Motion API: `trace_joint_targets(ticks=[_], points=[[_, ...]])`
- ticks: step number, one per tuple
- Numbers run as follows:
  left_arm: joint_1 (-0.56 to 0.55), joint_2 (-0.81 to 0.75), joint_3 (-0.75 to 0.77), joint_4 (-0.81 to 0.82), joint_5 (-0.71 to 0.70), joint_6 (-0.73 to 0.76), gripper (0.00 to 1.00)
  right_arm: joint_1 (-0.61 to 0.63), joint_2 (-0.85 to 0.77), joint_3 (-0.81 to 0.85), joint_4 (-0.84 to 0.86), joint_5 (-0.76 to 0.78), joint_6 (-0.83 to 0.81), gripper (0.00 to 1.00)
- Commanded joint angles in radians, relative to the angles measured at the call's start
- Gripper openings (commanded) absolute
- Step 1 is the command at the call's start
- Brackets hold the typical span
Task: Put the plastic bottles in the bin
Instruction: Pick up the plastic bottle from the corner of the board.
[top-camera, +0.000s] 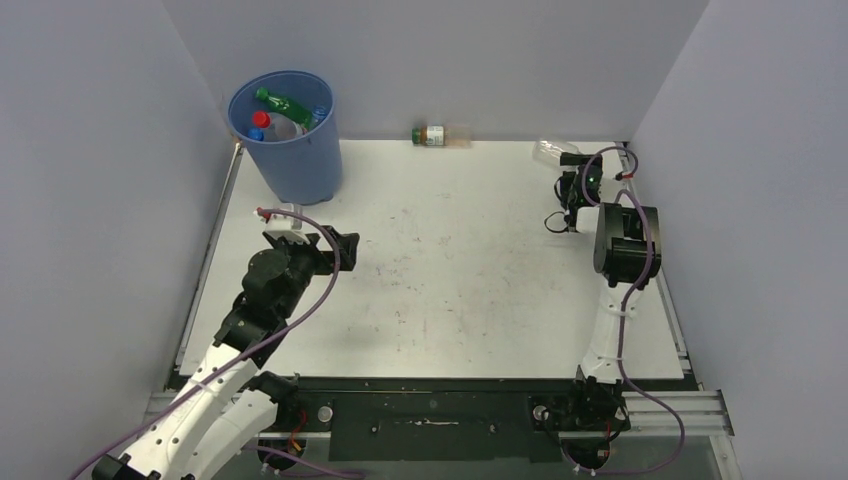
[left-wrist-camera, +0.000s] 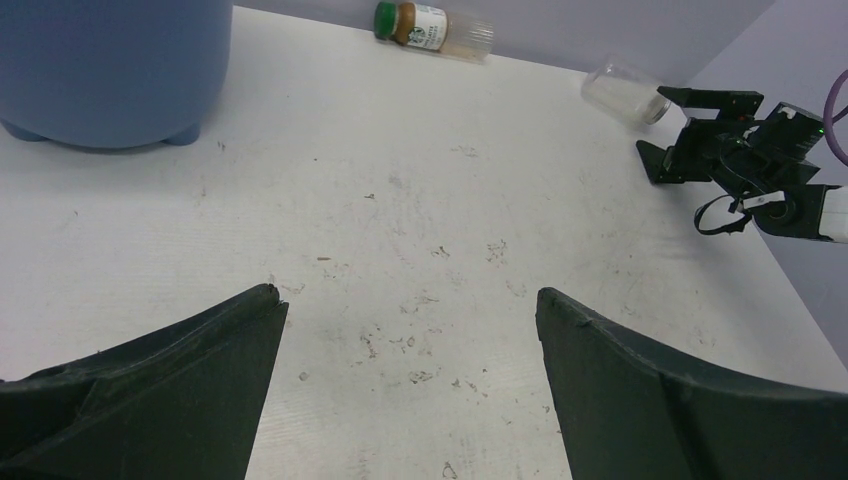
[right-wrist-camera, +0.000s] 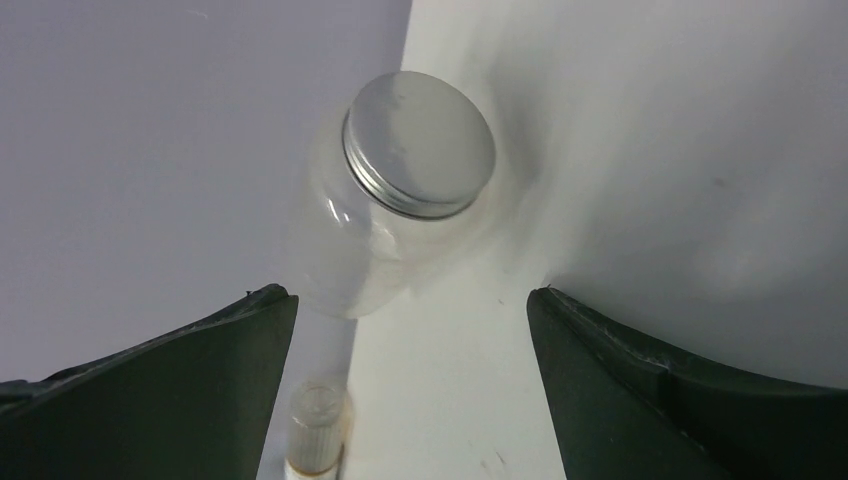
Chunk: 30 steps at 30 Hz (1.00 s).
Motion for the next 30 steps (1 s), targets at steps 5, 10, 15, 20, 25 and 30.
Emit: trace_joint_targets(ticks=[5, 10, 15, 20, 25, 30], points=[[-0.004, 0.027, 0.005, 0.035, -0.013, -0.002, 0.96, -0.007, 0.169, 0.204, -0.027, -0.032, 0.042, 0.9], [-0.004, 0.048, 0.008, 0.035, -0.012, -0.001, 0.96, -0.008, 0.259, 0.313, -0.08, -0.051, 0.042, 0.92], [-0.001, 0.059, 0.003, 0.044, -0.005, -0.001, 0.96, -0.01, 0.341, 0.391, -0.101, -0.091, 0.075, 0.98], [0.001, 0.065, 0.002, 0.046, -0.008, 0.002, 0.96, -0.01, 0.399, 0.46, -0.14, -0.121, 0.083, 0.95], [0.005, 0.072, 0.002, 0.051, -0.002, 0.002, 0.96, -0.014, 0.433, 0.494, -0.165, -0.111, 0.101, 0.91], [0.008, 0.081, 0.001, 0.052, -0.003, 0.002, 0.96, -0.018, 0.478, 0.556, -0.19, -0.108, 0.125, 0.85]])
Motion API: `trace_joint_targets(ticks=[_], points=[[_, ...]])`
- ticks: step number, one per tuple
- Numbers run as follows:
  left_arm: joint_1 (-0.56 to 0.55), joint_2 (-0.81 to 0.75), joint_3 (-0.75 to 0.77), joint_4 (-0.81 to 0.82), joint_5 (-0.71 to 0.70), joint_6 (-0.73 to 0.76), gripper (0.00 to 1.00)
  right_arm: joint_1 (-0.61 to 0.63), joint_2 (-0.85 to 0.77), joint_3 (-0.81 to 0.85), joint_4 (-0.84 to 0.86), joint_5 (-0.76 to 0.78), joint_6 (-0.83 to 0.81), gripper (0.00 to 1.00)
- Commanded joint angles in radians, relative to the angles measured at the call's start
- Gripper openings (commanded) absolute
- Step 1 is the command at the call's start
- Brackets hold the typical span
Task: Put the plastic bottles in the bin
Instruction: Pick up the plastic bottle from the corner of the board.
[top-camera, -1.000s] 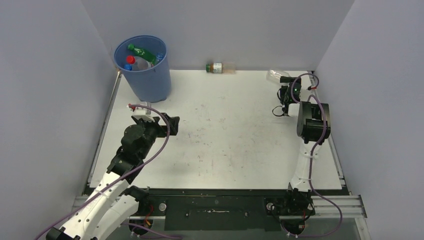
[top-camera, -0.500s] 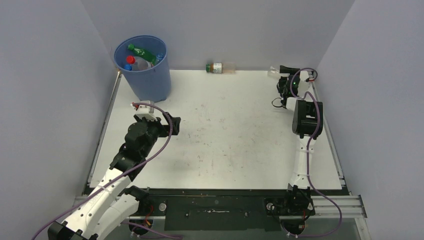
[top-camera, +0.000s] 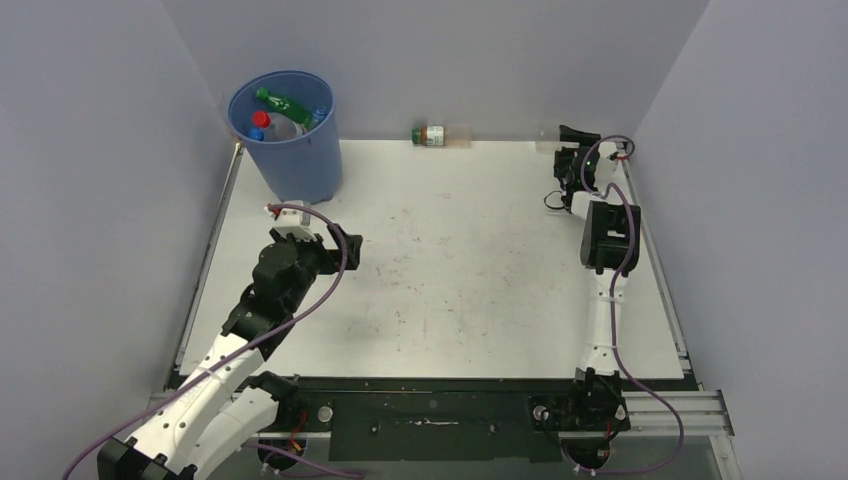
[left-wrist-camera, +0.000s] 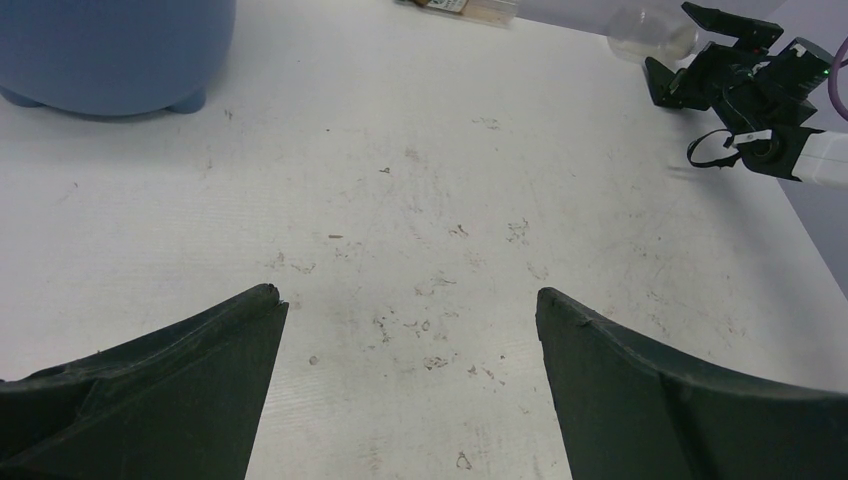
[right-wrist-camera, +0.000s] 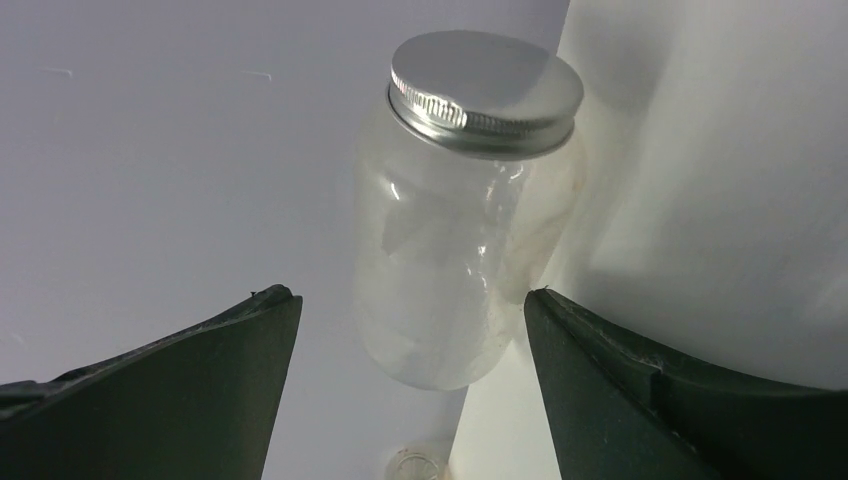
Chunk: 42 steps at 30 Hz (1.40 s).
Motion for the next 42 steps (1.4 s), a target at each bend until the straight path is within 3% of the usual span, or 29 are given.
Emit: trace_joint_targets(ticks=[1, 9, 14, 18, 25, 29, 35, 42], points=[[0.008, 0.009, 0.002, 0.051, 0.003, 0.001, 0.96, -0.007, 0.125, 0.036, -0.2, 0.004, -0.014, 0.84], [0.016, 0.027, 0.003, 0.054, 0.011, 0.0, 0.96, -0.005, 0.2, 0.145, -0.254, -0.015, -0.019, 0.79], [0.021, 0.031, 0.003, 0.059, 0.022, -0.001, 0.96, -0.001, 0.216, 0.177, -0.276, -0.047, -0.059, 0.87], [0.021, 0.034, 0.003, 0.058, 0.028, -0.003, 0.96, 0.0, 0.229, 0.197, -0.285, -0.059, -0.056, 0.88], [0.022, 0.032, 0.003, 0.059, 0.031, -0.004, 0.96, 0.001, 0.221, 0.142, -0.213, -0.074, -0.036, 0.59], [0.023, 0.03, 0.005, 0.062, 0.036, -0.008, 0.96, 0.0, 0.181, 0.062, -0.15, -0.086, -0.02, 0.48], [0.022, 0.0, 0.0, 0.064, 0.042, -0.017, 0.96, -0.002, 0.069, -0.101, -0.035, -0.11, -0.017, 0.39], [0.02, -0.048, -0.009, 0.076, 0.04, -0.031, 0.96, 0.013, -0.149, -0.351, 0.087, -0.13, -0.054, 0.37]])
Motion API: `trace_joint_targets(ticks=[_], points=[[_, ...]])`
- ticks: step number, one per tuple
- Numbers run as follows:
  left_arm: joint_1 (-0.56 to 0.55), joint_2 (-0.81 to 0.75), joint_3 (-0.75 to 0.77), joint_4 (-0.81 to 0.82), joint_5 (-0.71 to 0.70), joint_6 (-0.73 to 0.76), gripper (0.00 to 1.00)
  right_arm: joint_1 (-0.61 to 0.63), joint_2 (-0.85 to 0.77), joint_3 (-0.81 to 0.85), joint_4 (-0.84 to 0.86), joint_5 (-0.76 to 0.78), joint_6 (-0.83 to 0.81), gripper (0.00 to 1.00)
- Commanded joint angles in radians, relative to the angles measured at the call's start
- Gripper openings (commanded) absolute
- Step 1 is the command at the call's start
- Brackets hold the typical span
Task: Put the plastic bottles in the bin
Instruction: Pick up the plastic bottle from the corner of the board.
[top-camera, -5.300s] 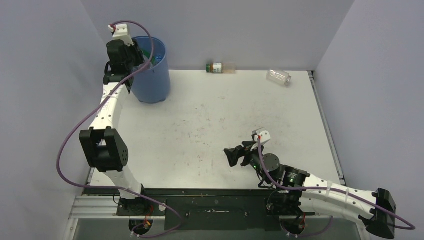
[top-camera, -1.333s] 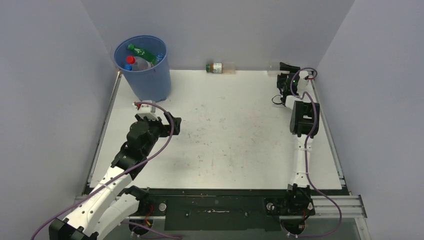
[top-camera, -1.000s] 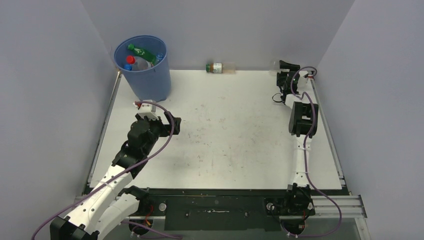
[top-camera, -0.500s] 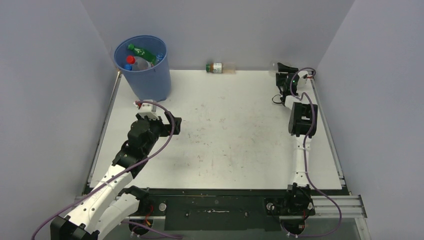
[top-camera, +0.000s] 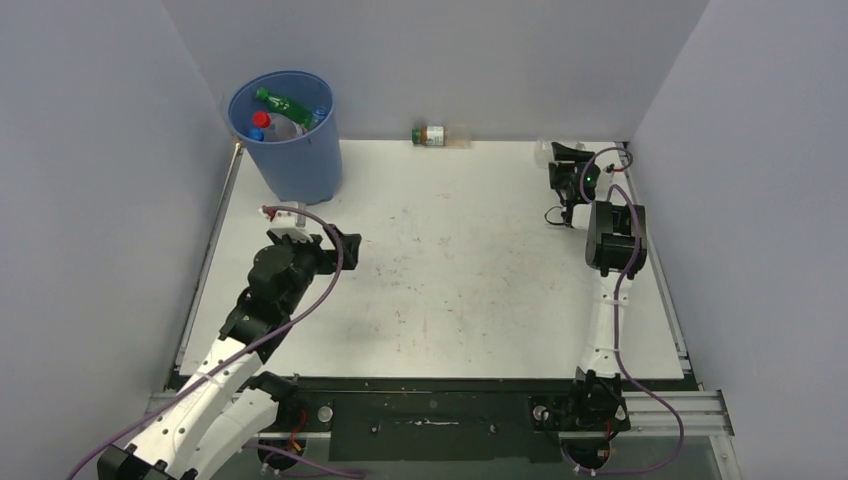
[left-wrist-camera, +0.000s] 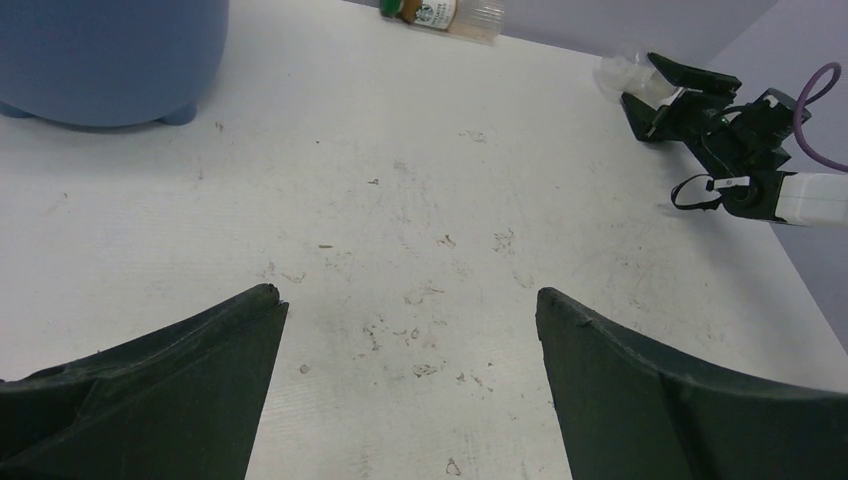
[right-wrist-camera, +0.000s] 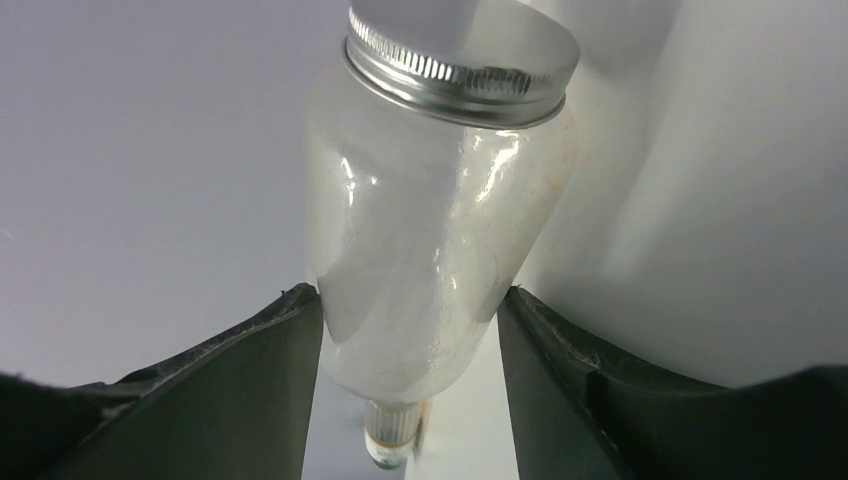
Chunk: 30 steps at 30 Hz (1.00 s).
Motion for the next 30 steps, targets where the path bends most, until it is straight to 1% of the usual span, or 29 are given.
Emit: trace_joint_targets(ticks=[1, 5, 9, 12, 15, 18, 19, 21, 22, 24, 26, 27, 30], points=[[0.001, -0.042, 0.002, 0.058, 0.01, -0.025, 0.96, 0.021, -0.126, -0.192, -0.049, -0.022, -0.082, 0.37], [0.01, -0.079, -0.016, 0.076, -0.027, -0.071, 0.96, 0.102, -0.351, -0.428, 0.07, 0.028, -0.125, 0.35], [0.021, -0.12, -0.02, 0.072, -0.059, -0.099, 0.96, 0.236, -0.521, -0.603, 0.163, 0.032, -0.188, 0.34], [0.016, -0.158, -0.028, 0.069, -0.086, -0.102, 0.96, 0.312, -0.65, -0.72, 0.193, 0.02, -0.261, 0.33], [0.012, -0.19, -0.038, 0.081, -0.121, -0.11, 0.96, 0.39, -0.781, -0.84, 0.209, -0.02, -0.372, 0.33], [0.013, -0.224, -0.022, 0.03, -0.237, -0.178, 0.96, 0.475, -0.95, -0.962, 0.198, -0.063, -0.532, 0.33], [0.013, -0.238, -0.018, 0.025, -0.262, -0.192, 0.96, 0.508, -1.01, -0.993, 0.173, -0.083, -0.598, 0.33], [0.012, -0.26, -0.009, 0.032, -0.26, -0.193, 0.96, 0.587, -1.137, -1.034, 0.088, -0.113, -0.735, 0.33], [0.012, -0.266, -0.007, 0.048, -0.225, -0.189, 0.96, 0.625, -1.19, -1.045, 0.04, -0.13, -0.796, 0.34], [0.012, -0.266, -0.013, 0.109, -0.111, -0.178, 0.96, 0.694, -1.295, -1.035, -0.078, -0.178, -0.943, 0.35], [0.011, -0.242, -0.011, 0.188, 0.069, -0.165, 0.96, 0.763, -1.364, -1.004, -0.215, -0.228, -1.061, 0.36], [0.012, -0.219, -0.003, 0.227, 0.182, -0.167, 0.96, 0.792, -1.393, -0.986, -0.282, -0.261, -1.106, 0.36], [0.012, -0.131, 0.053, 0.302, 0.459, -0.227, 0.96, 0.875, -1.466, -0.955, -0.428, -0.31, -1.198, 0.37]])
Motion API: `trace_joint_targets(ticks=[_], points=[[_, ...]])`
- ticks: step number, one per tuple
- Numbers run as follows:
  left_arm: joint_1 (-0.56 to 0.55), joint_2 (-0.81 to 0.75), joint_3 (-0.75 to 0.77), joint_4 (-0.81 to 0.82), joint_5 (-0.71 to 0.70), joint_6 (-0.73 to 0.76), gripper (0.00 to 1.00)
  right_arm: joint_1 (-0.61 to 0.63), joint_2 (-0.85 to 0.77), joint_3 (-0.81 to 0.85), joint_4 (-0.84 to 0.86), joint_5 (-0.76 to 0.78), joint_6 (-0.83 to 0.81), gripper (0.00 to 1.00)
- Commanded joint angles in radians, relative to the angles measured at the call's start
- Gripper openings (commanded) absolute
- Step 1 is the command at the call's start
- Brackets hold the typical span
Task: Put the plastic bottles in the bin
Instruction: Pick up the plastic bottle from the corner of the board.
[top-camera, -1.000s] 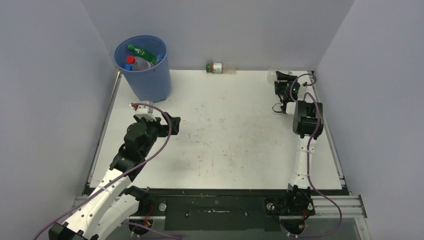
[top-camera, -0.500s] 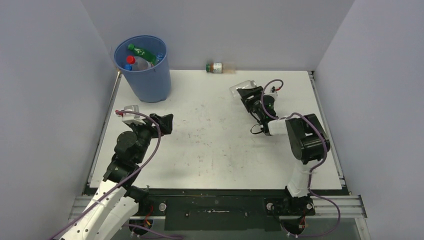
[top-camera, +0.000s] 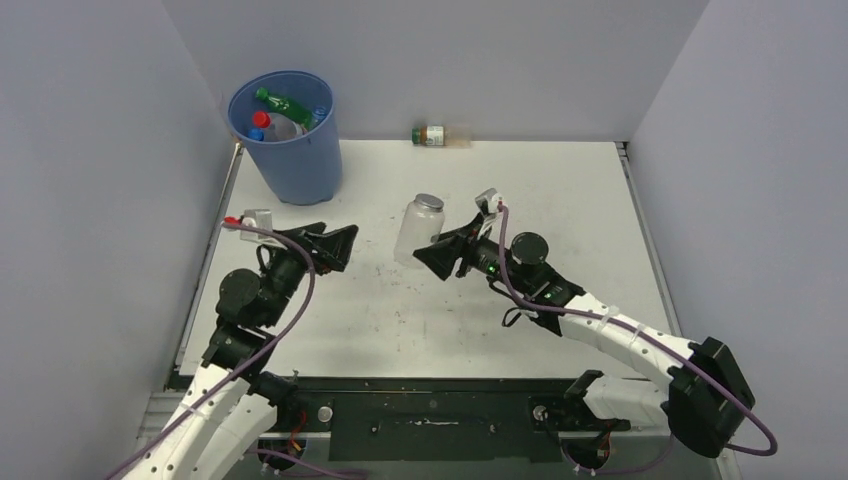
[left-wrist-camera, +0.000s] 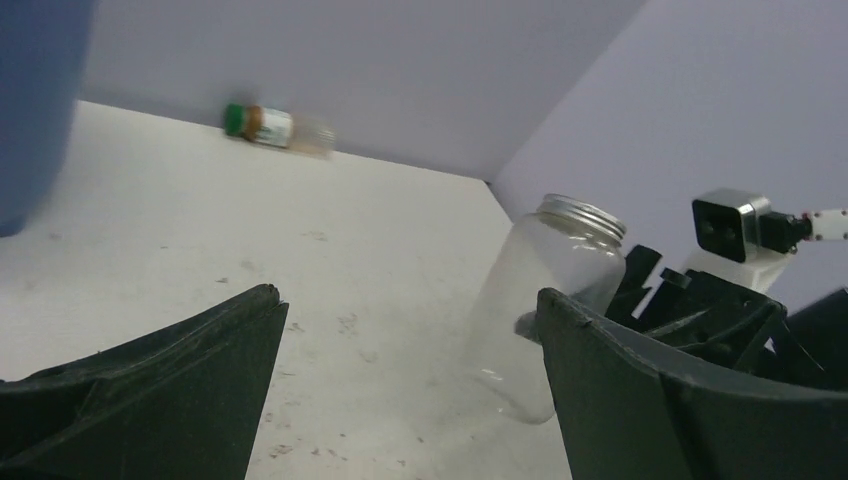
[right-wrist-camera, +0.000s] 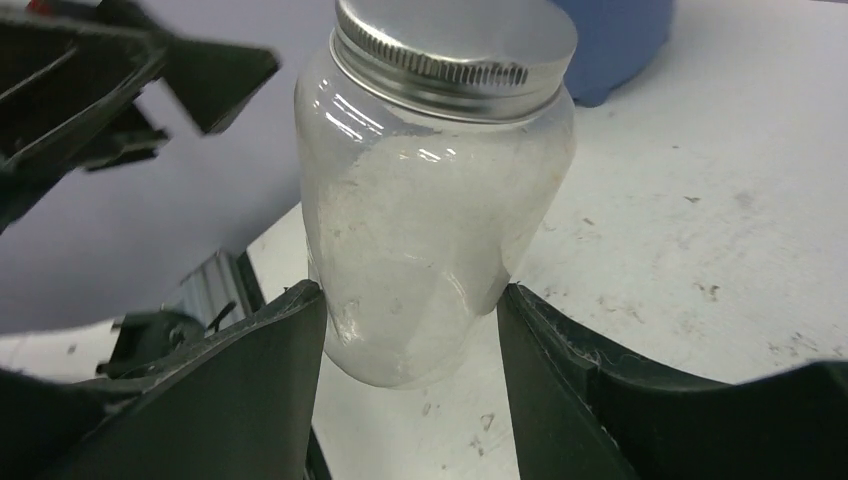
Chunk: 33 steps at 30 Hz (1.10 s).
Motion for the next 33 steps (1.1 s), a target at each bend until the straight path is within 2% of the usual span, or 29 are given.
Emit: trace_joint_targets(ticks=[1, 6, 13, 19, 27, 33], points=[[-0.002, 0.118, 0.103, 0.189, 0.467, -0.076, 0.96, 0.088, -0.105, 0.061, -0.263, -0.115, -0.272, 0.37], [-0.005, 0.224, 0.119, 0.376, 0.733, -0.214, 0.96, 0.137, -0.174, 0.049, -0.346, -0.156, -0.317, 0.37], [-0.04, 0.288, 0.136, 0.355, 0.835, -0.21, 0.96, 0.195, -0.214, 0.053, -0.404, -0.112, -0.361, 0.37], [-0.117, 0.284, 0.156, 0.182, 0.753, -0.045, 0.96, 0.227, -0.212, 0.059, -0.411, -0.104, -0.371, 0.37], [-0.213, 0.356, 0.197, 0.051, 0.707, 0.058, 0.96, 0.263, -0.223, 0.068, -0.423, -0.074, -0.387, 0.36], [-0.218, 0.308, 0.188, 0.007, 0.534, 0.081, 0.96, 0.274, -0.257, 0.071, -0.438, -0.057, -0.392, 0.36]])
